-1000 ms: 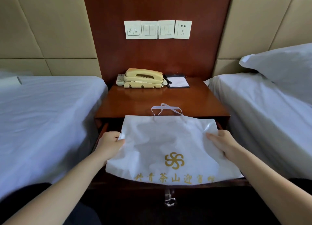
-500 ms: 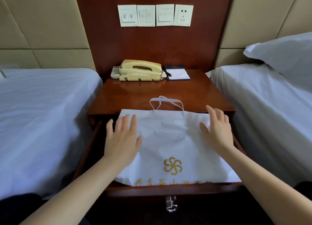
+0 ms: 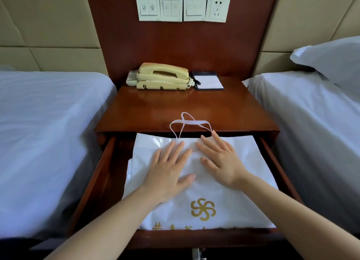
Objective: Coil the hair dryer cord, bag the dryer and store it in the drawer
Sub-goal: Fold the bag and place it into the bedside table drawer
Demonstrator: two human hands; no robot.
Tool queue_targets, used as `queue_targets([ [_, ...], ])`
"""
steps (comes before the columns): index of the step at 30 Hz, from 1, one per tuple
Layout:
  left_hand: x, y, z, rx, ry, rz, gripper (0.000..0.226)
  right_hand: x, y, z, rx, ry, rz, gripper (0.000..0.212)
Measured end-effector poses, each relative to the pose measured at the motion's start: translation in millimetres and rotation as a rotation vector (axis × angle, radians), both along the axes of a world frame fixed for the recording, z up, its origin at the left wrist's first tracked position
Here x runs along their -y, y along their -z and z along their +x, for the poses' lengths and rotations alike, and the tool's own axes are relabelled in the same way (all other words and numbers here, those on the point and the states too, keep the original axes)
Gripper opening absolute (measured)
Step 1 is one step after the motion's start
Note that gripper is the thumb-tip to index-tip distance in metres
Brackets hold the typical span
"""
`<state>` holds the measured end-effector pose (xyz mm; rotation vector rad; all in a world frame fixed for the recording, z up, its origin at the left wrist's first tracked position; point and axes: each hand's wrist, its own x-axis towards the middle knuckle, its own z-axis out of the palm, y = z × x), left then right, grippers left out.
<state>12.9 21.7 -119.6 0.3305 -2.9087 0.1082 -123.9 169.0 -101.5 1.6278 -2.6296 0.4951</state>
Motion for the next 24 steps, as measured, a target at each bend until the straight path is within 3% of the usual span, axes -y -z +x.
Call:
queue_targets([
  [5, -7.8, -3.8, 1.1, 0.074, -0.033, 0.123, 0.088, 4.6, -11.6, -1.4, 0.114, 0.050, 0.169, 0.079],
  [9, -7.9, -6.9, -4.0, 0.076, -0.080, 0.187, 0.094, 20.1, -24.2, -7.1, 0.025, 0.098, 0.313, 0.068],
  [13, -3.3, -21.6, -12.4, 0.173, -0.115, 0.295, 0.083, 42.4, -30.5, -13.1, 0.117, 0.179, 0.359, 0.061],
  [17, 3.5, -29.6, -20.9, 0.241, -0.144, 0.332, 0.081, 53.2, -24.6, -22.8, 0.244, 0.239, 0.301, 0.050],
  [24, 12.7, -16.0, -31.6, 0.059, -0.145, 0.213, 0.086, 31.9, -15.8, -22.1, 0.204, 0.229, -0.003, 0.041],
])
